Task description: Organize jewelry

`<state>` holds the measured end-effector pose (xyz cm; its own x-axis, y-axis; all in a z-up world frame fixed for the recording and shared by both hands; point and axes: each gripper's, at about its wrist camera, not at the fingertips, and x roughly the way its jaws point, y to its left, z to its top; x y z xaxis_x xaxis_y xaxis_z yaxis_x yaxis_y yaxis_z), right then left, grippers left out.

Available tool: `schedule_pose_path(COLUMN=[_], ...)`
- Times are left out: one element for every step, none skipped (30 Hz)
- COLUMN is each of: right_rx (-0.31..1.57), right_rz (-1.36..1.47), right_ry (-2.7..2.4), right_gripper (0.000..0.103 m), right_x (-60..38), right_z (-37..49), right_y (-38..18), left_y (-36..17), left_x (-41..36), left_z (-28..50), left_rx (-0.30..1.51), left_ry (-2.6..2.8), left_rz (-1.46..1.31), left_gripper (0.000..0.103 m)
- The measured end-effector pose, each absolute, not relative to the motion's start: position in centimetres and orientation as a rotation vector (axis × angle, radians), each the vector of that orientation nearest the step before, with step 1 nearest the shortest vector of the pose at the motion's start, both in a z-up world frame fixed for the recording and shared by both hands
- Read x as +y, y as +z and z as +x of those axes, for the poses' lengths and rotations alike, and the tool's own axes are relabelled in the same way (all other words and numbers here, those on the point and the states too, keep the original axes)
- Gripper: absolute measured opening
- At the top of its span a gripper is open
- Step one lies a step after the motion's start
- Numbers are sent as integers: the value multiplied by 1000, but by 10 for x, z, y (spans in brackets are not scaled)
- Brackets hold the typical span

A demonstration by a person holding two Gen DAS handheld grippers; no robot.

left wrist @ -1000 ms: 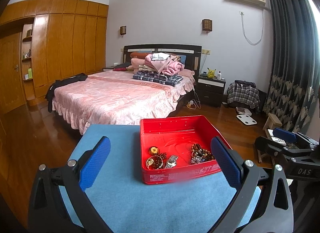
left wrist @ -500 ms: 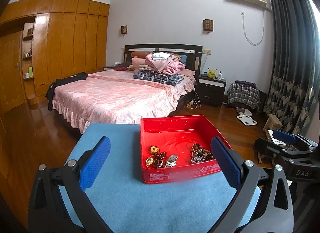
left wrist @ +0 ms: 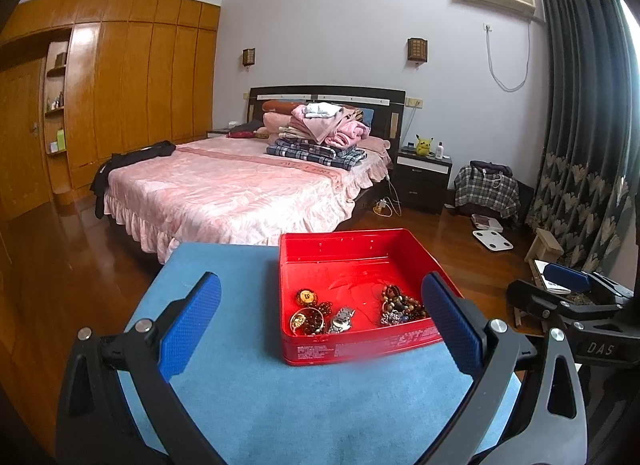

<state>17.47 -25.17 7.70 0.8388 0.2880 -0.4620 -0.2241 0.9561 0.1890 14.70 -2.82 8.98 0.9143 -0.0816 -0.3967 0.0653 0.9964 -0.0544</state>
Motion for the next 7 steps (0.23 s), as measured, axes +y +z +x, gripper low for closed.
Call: schedule_pose_path(right_rx=[508, 507, 508, 508, 508, 508, 508], right_rz=[130, 129, 129, 130, 129, 128, 127], right_ry=[271, 270, 272, 272, 272, 271, 272], right_gripper=[98, 98, 98, 98, 97, 97, 98], right_x=[-253, -253, -252, -253, -252, -251, -252], right_z=[174, 174, 175, 175, 176, 176, 176], right_y=[77, 77, 77, 77, 77, 77, 77], left_y=[89, 89, 88, 88, 88, 88, 88], left_x=[-28, -28, -28, -29, -28, -28, -28], left_z=[147, 147, 148, 148, 148, 148, 148], left_rx=[411, 414, 417, 418, 419, 420, 419], left_ry=[-74, -72, -73, -74, -73, -71, -71], left_rz=[-39, -38, -38, -38, -38, -37, -37], left_gripper=[97, 97, 97, 97, 97, 97, 97])
